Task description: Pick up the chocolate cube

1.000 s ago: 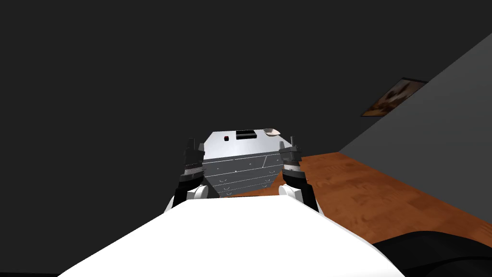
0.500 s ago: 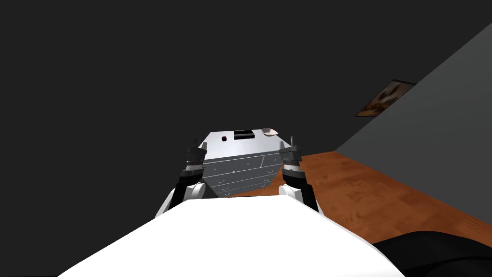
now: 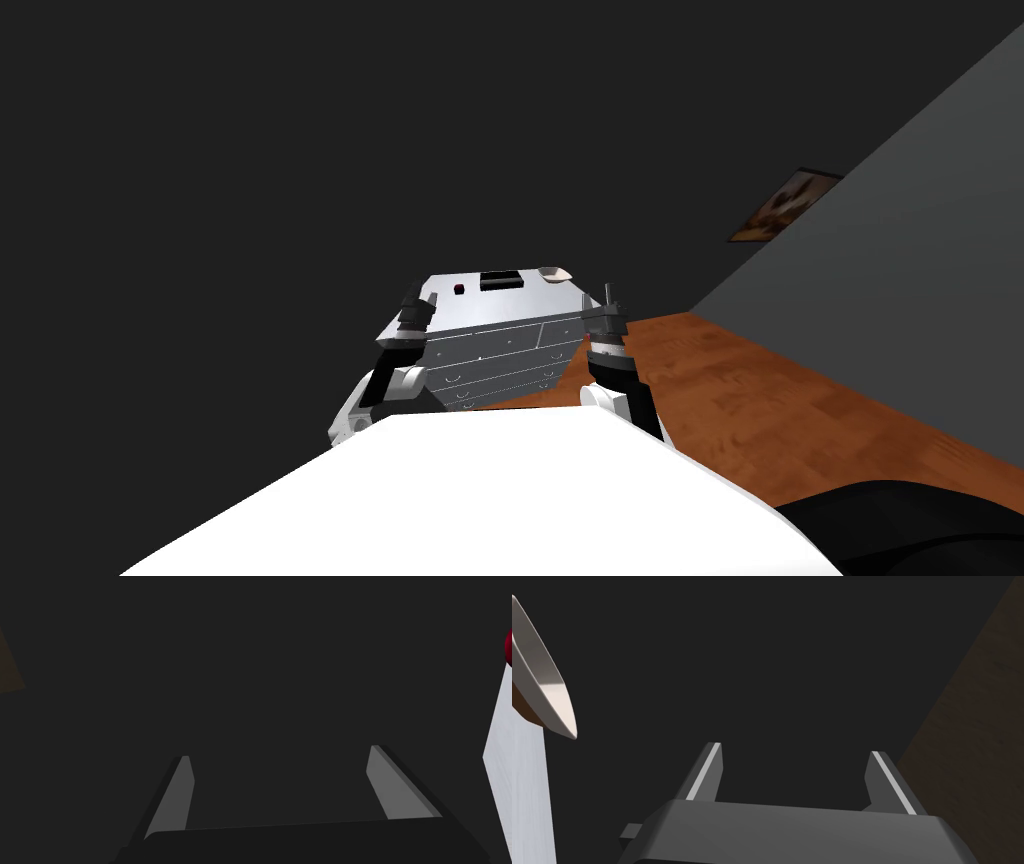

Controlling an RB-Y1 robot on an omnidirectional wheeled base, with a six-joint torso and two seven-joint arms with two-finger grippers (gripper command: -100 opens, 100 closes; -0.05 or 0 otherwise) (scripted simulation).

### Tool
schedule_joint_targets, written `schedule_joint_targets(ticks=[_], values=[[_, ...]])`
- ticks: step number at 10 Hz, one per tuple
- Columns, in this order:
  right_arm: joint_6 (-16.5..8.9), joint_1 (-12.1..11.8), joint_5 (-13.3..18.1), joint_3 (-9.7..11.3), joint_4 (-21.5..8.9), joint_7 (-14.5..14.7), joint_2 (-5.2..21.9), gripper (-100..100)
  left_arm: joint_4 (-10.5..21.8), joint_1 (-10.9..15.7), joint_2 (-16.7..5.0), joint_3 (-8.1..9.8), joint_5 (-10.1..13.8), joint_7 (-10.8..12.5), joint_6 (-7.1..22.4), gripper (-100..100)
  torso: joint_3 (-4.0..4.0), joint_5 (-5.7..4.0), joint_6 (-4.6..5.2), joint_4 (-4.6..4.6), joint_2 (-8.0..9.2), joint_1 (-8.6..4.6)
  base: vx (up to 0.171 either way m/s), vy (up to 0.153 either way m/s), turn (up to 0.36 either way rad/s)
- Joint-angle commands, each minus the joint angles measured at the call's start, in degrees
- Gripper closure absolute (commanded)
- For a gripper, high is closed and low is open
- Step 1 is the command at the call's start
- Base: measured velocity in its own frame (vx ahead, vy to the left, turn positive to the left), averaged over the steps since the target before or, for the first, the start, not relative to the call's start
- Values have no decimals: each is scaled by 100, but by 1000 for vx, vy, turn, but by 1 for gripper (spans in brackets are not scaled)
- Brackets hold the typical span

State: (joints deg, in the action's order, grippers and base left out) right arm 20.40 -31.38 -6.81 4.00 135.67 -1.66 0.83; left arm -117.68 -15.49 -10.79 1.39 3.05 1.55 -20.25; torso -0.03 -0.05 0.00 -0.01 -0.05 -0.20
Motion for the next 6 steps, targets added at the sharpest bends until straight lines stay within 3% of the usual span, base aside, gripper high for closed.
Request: schedule_joint_targets(ticks=[1,4,5,6], values=[[0,0,0,0,0,0,0,0,157,282,-109,73,86,187,266,-100,0,0,0,0,0,0,0,-46,-24],[0,0,0,0,0,0,0,0,508,720,-249,194,229,518,712,-100,2,1,0,1,3,5,2,-42,-26],[0,0,0,0,0,0,0,0,508,785,-249,194,229,518,713,-100,1,2,0,0,2,6,3,-34,-11],[0,0,0,0,0,0,0,0,700,992,-306,256,300,693,953,-100,1,2,0,0,2,7,3,-43,-22]])
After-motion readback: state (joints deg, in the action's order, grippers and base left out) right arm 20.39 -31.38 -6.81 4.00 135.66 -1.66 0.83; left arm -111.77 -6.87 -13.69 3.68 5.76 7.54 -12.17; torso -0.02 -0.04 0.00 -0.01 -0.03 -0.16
